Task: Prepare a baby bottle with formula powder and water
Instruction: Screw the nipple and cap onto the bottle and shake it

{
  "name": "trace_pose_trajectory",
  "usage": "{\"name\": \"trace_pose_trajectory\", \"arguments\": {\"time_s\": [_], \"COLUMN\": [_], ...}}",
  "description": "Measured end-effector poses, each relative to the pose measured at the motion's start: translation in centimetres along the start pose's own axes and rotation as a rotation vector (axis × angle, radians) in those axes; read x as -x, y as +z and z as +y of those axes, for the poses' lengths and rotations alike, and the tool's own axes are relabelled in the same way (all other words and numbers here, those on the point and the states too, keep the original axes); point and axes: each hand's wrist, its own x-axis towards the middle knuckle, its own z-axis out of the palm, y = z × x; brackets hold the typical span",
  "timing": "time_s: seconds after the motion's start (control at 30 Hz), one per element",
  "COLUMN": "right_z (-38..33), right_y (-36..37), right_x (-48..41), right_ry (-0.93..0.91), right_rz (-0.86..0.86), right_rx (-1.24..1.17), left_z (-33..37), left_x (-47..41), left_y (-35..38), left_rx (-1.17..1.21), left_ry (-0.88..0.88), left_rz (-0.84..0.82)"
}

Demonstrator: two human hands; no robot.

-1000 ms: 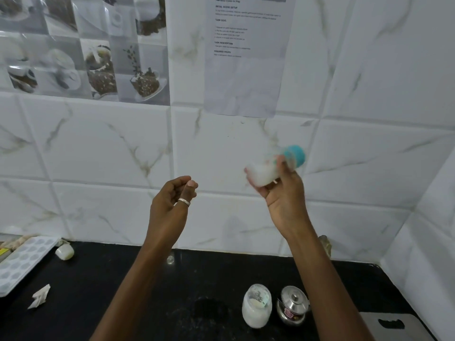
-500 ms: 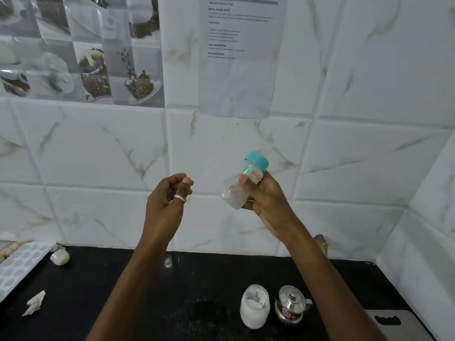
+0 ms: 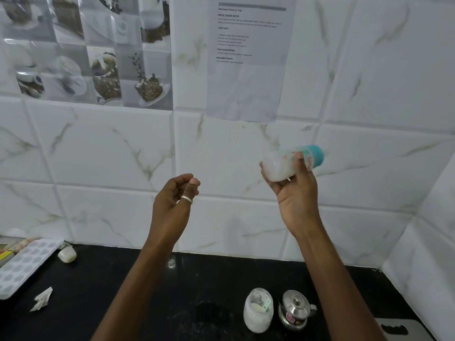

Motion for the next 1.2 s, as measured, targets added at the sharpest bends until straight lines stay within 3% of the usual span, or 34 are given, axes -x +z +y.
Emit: {"name": "trace_pose_trajectory", "arguments": {"time_s": [0.07,0.17,0.33,0.4,0.5,0.57,0.63,0.7,0.8,0.87,1.0,1.07,1.13,1.2], "right_z": [0.7,1.2,-0.3,0.2,1.2,0.9,0.5,0.6,1.5,1.4,0.5,1.0,1.4,1.3], "right_y": [0.3,0.3,-0.5,-0.2,-0.3,-0.5,-0.6,-0.4,0.0,0.0,-0.1,-0.1,0.2,0.0], "right_x": [0.5,1.7,0.1,0.6,1.7,1.7,1.1,0.7,1.4,1.7,0.6,0.7,1.4,1.3], "right_ry": [0.042,0.176,0.006,0.030,0.165,0.140,0.062,0.013,0.119,0.138,-0.004,0.011,0.103,0.095], "right_rz": [-0.032,-0.213,0.041,0.030,-0.159,-0.139,-0.031,0.030,-0.122,-0.176,0.032,0.024,-0.101,-0.128], "right_rx": [0.153,0.456,-0.023,0.073,0.409,0.367,0.110,0.020,0.345,0.407,-0.020,0.099,0.350,0.364], "left_z": [0.0,0.1,0.0,0.0,0.0,0.0,-0.1,-0.2,-0.2,-0.1,-0.2,-0.3,-0.3,-0.4], "left_x": [0.0,0.0,0.1,0.1,0.1,0.1,0.1,0.1,0.0,0.0,0.0,0.0,0.0,0.0], "left_y": [0.1,0.4,0.1,0.2,0.6,0.7,0.7,0.7,0.8,0.8,0.4,0.4,0.5,0.6], "left_rx": [0.000,0.008,0.000,0.002,0.007,0.006,0.001,-0.004,-0.001,-0.001,-0.007,-0.011,-0.006,-0.002], "left_ry": [-0.005,-0.011,0.000,-0.002,-0.009,-0.011,-0.013,-0.016,-0.018,-0.018,-0.017,-0.023,-0.027,-0.030], "left_rz": [-0.001,-0.003,-0.003,-0.005,-0.011,-0.016,-0.015,-0.014,-0.014,-0.011,-0.004,-0.008,-0.010,-0.012]}}
